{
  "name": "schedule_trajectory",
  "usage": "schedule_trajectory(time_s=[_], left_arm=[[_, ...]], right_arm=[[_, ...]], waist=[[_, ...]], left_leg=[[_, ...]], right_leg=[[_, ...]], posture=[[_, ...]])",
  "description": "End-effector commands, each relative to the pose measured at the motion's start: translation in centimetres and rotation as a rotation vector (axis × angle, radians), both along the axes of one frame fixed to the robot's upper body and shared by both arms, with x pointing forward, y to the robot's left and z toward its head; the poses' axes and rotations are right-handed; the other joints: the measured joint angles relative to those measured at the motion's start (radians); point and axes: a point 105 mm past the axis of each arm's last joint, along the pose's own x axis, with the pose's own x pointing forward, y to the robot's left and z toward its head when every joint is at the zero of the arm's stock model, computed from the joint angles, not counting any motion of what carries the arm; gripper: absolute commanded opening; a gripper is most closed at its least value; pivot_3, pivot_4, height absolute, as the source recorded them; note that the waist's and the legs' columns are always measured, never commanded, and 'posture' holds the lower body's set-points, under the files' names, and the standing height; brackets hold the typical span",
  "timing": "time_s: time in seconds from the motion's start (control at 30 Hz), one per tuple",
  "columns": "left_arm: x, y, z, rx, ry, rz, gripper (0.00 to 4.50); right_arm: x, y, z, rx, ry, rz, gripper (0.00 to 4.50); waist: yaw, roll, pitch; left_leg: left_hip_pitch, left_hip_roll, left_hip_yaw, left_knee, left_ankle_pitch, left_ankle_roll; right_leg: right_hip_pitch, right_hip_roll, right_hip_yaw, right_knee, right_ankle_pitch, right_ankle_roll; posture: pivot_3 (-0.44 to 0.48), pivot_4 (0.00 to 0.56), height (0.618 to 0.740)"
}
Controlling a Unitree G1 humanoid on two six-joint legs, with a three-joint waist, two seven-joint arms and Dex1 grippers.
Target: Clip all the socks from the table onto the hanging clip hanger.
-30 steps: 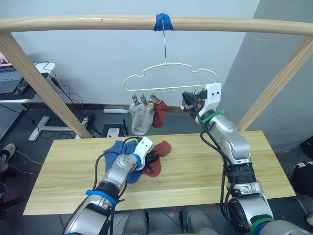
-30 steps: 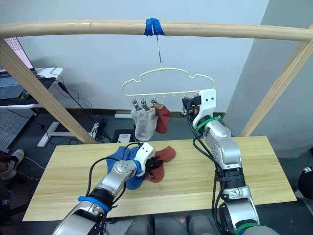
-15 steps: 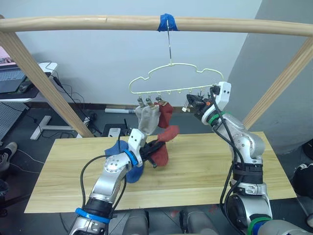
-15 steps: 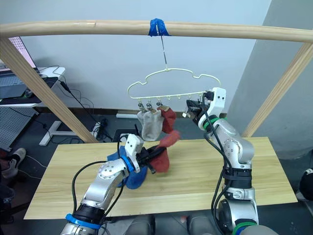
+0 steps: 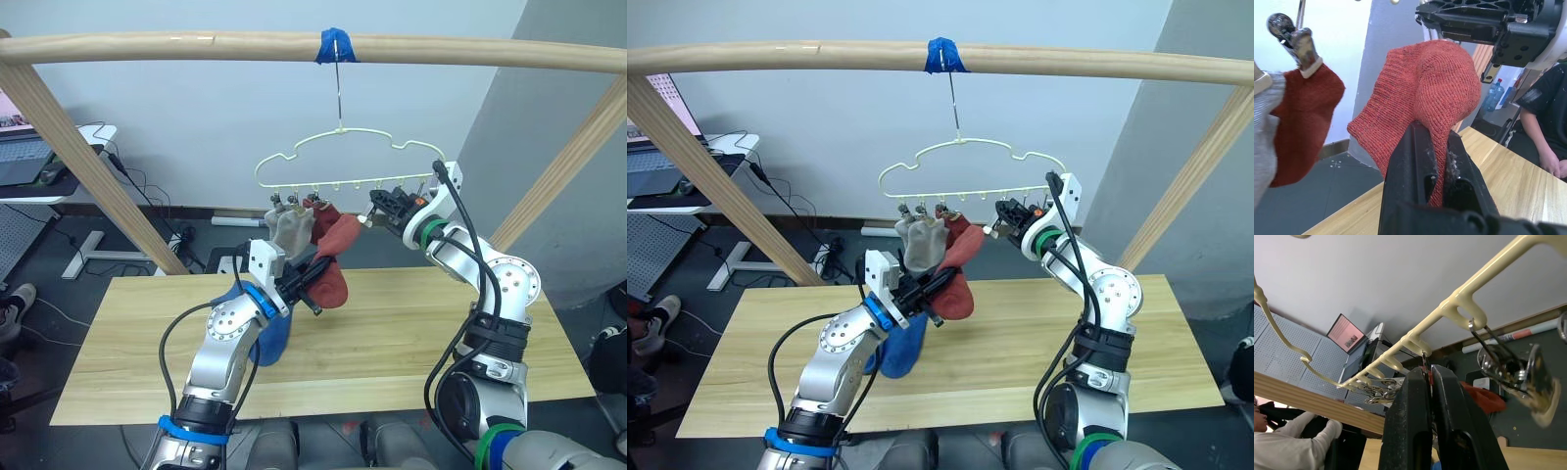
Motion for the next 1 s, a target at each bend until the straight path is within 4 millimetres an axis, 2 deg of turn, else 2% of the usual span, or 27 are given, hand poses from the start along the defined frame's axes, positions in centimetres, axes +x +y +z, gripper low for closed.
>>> schedule_trajectory(time_s=[0.03, 0.3, 0.7, 1.0], left_arm=[[0.1, -0.2, 1.3, -0.015, -0.047, -0.015, 0.03], [-0.7, -0.7, 1.0, -0.017, -0.04, -0.049, 0.03], [-0.3, -0.7, 1.1, -0.017, -0.039, -0.04, 0.03], [-0.1, -1.3, 1.8, -0.034, -0.058, -0.044, 0.03]], right_arm=[[-0.2, -0.3, 0.6, 0.013, -0.006, -0.015, 0.0], [0.1, -1.0, 0.9, 0.063, 0.013, -0.057, 0.0], [-0.3, -0.2, 1.1, 0.063, 0.019, -0.019, 0.0], [-1.0, 1.4, 1.1, 0.036, 0.007, 0.036, 0.0]], waist=[[0.0, 0.0, 0.0], [-0.001, 0.0, 0.0], [-0.004, 0.0, 0.0], [-0.007, 0.0, 0.0]], left_leg=[[0.0, 0.0, 0.0, 0.0, 0.0, 0.0], [0.0, 0.0, 0.0, 0.0, 0.0, 0.0], [-0.001, 0.0, 0.0, 0.0, 0.0, 0.0], [-0.001, 0.0, 0.001, -0.001, 0.0, 0.0]], right_leg=[[0.0, 0.0, 0.0, 0.0, 0.0, 0.0], [0.0, 0.0, 0.0, 0.0, 0.0, 0.0], [-0.001, 0.0, 0.0, 0.0, 0.0, 0.0], [-0.001, 0.0, 0.001, 0.0, 0.0, 0.0]], posture=[[0.001, 0.13, 0.74], [-0.007, 0.132, 0.74], [-0.003, 0.135, 0.74], [-0.006, 0.135, 0.74]])
